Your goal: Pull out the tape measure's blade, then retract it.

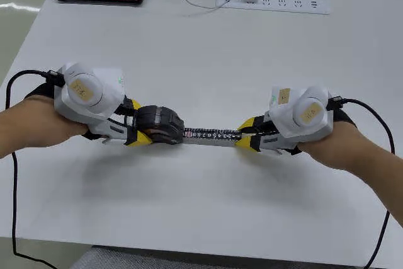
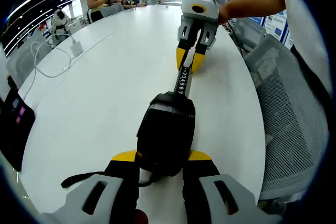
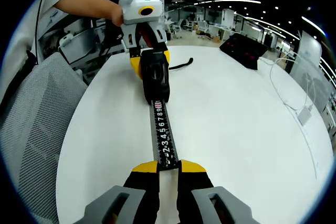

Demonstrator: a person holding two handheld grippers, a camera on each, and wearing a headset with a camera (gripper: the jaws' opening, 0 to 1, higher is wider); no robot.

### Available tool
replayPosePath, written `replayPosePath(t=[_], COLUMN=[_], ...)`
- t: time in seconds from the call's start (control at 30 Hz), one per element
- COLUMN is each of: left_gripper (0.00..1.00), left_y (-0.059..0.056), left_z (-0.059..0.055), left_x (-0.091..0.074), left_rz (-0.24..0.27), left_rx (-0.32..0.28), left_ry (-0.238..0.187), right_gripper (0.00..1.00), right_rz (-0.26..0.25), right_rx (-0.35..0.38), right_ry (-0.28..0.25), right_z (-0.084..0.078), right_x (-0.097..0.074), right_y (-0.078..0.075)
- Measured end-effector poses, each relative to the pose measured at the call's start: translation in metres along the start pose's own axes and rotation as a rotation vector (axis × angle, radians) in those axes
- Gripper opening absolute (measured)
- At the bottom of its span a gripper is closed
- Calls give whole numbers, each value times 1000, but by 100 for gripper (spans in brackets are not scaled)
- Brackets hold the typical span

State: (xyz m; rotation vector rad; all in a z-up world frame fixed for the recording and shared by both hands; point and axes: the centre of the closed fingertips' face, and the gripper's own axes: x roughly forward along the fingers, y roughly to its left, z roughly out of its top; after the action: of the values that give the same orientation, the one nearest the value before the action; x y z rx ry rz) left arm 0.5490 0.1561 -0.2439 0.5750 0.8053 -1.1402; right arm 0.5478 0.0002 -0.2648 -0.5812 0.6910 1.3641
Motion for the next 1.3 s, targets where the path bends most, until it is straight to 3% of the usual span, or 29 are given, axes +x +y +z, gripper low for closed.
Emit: replayPosePath(t=[1.3], left_gripper=[27], left_y=[-1], left_z=[1], left_x=[1], left_rz=[-3], left_rx=[1], left_ry=[-1], right_gripper=[7], right_rz=[-29], right_rx=[-4], right_ry=[67], right_z=[-30], right_x=[-29], right_y=[-9])
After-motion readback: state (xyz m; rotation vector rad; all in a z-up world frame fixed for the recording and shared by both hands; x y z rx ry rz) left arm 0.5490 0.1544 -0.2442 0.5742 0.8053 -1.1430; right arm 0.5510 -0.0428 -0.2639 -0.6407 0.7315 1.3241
